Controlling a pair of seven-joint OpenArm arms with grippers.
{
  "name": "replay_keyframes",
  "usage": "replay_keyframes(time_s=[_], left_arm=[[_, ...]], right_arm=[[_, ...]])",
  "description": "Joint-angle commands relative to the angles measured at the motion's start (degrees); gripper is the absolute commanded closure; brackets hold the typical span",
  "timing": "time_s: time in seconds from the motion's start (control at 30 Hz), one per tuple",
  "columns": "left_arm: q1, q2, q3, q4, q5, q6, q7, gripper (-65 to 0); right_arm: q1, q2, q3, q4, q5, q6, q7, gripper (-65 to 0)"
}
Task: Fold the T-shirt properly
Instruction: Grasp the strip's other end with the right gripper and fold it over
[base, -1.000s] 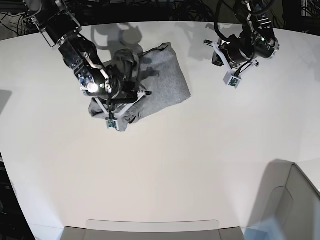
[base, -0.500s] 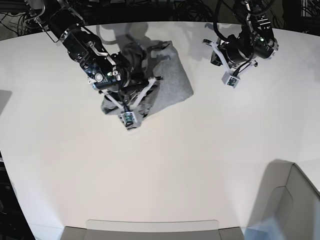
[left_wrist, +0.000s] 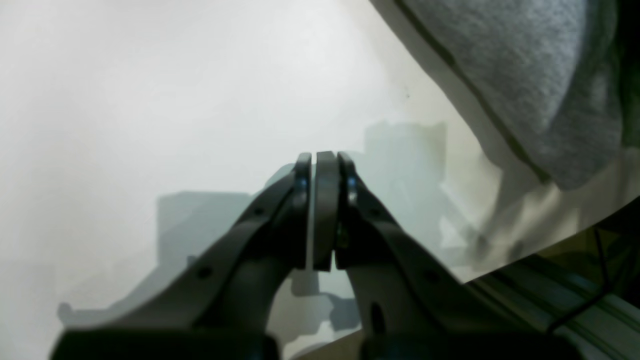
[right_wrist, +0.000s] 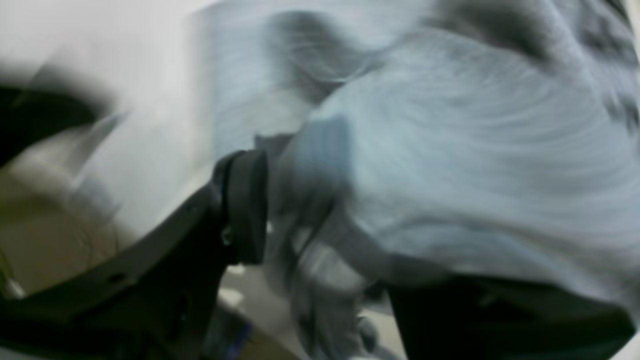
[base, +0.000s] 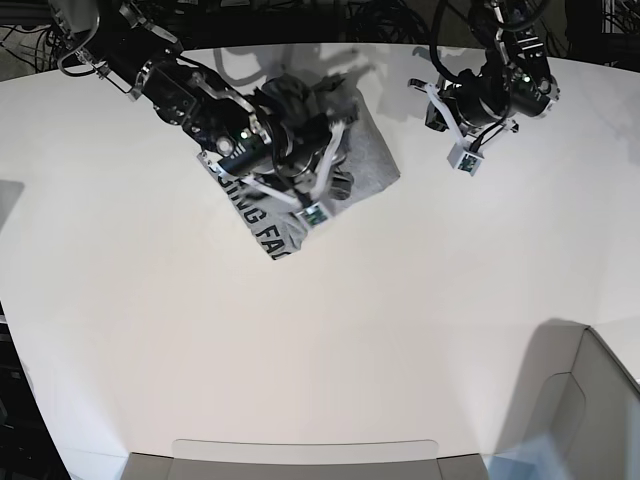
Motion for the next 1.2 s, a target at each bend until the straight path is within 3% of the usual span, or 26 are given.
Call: replay_keyframes(time_s=[0.0,0.07,0.13,0.33,0.57,0.7,0.83,0.97,1.07,1.17], left_arm=[[-0.28,-0.13,-0.1,0.79,-0.65,-0.1,-0.25,-0.9],[-0.28,-0.13,-0.1,0.79,-0.65,-0.1,-0.25,-0.9],[0.34,-0.13,-0.1,0.79,-0.65,-0.1,-0.25,-0.9],[0.78,-0.83,-0.1,0.79,-0.65,-0.1,-0.51,-0.9],[0.78,-0.92,-0.19,0.79,-0.65,-0.1,-0.6,-0.9],[0.78,-1.01,-0.19,0.79,-0.65,-0.1,-0.6,-0.9],[0.78,-1.01,-0.19,0.79,-0.65,-0.1,-0.6,-0.9],[0.78,-1.01,-0.19,0.79,-0.56,-0.1,-0.69,-0.9],[0.78,-1.01,-0.19,0.79,-0.56,-0.1,-0.78,-0.9],[0.69,-1.01,-0.19,0.79,-0.56,-0.1,-0.78,-0.9]], right_arm=[[0.85,-0.22,0.48,2.03,-0.16,2.65,0.43,-25.2],[0.76,-0.4,0.48,2.65,-0.16,7.39,0.26,-25.2],[0.76,-1.37,0.48,2.65,-0.16,8.71,0.26,-25.2],[3.13,-4.62,0.13,2.47,-0.08,8.98,1.14,-25.2],[4.19,-5.59,0.48,2.47,-0.08,8.98,10.81,-25.2],[5.24,-5.76,1.8,2.47,-0.16,8.89,12.12,-24.8],[4.1,-5.24,10.77,2.56,1.16,8.89,11.77,-15.4],[1.29,-0.58,23.16,2.47,10.91,8.89,11.77,-0.3],[-2.58,3.38,31.08,2.47,18.39,8.89,11.33,0.0],[-4.6,6.9,32.04,2.47,21.73,8.98,7.82,0.0]])
